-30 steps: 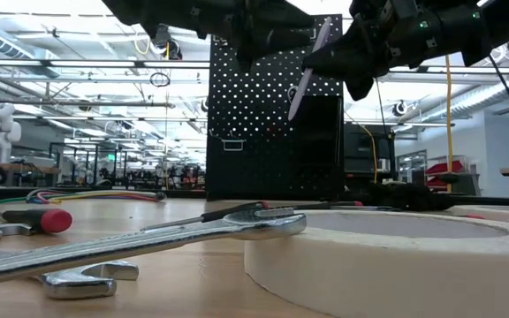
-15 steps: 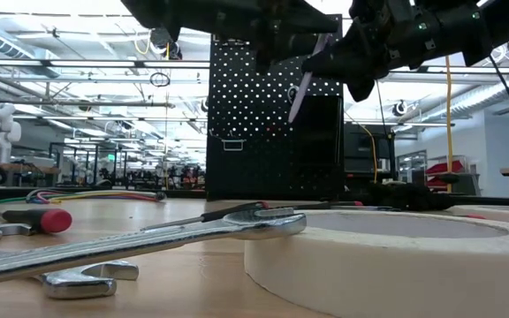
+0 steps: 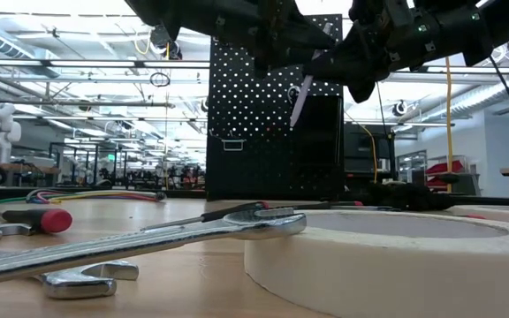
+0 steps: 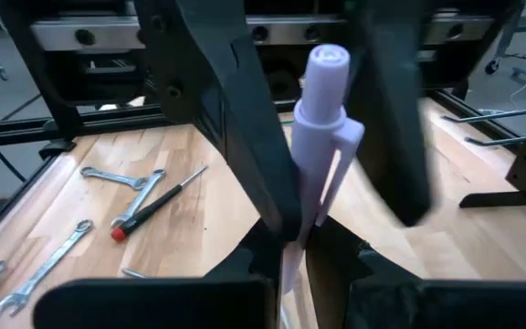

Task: Hang tools onto peg board
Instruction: Put the purple pen into the black bin on the peg board

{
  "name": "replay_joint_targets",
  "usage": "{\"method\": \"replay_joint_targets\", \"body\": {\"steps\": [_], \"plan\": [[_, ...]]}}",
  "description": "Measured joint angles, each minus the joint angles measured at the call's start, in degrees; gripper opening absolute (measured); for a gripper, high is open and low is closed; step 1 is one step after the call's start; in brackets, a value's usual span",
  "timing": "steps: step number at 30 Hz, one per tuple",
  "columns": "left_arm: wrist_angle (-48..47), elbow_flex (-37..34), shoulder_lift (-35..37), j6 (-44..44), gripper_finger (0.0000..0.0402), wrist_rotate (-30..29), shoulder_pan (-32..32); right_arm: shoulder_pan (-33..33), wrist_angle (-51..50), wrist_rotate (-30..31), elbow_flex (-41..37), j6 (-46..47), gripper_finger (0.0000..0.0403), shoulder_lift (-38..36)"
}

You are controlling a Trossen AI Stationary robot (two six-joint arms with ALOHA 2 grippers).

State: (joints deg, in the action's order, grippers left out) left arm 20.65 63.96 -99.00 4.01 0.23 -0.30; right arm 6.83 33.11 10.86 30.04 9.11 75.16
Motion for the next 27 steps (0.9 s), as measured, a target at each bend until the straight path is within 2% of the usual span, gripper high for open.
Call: {"method": "replay_joint_targets", "body": {"steps": [5,7,11,17,20,23,27], "plan": [[-0.41,0.0,0.0,-0.02,0.0022,0.11,-0.19,-0.02,0.54,-0.05,-0.01,-0.15,0.0023,0.0],[-0.22,0.0,0.0,0.0,0.0018,0.04,-0.2,-0.02,0.62,-0.04,-0.02,-0.22,0.0041,0.0],[-0.67,0.0,0.35,0.08,0.0018,-1.9,-0.2,-0.15,-1.31,-0.29,-0.02,-1.01,0.011,-1.67],[-3.44,0.58,3.15,-2.01,0.0018,-7.27,-0.05,-0.13,-15.52,-0.4,0.0,-1.29,0.0188,-10.37],[-3.64,1.3,4.88,-2.94,0.0018,-10.36,-0.1,-0.13,-24.93,-0.32,0.0,-0.46,0.0206,-15.72],[1.7,2.9,5.25,-3.29,0.0018,-12.78,-0.52,-0.02,-32.18,-0.27,-0.01,0.76,0.0212,-19.89],[10.64,5.09,3.41,-5.29,0.0018,-19.51,-0.27,0.09,-33.98,0.12,-3.57,-0.11,0.0212,-24.76]]}}
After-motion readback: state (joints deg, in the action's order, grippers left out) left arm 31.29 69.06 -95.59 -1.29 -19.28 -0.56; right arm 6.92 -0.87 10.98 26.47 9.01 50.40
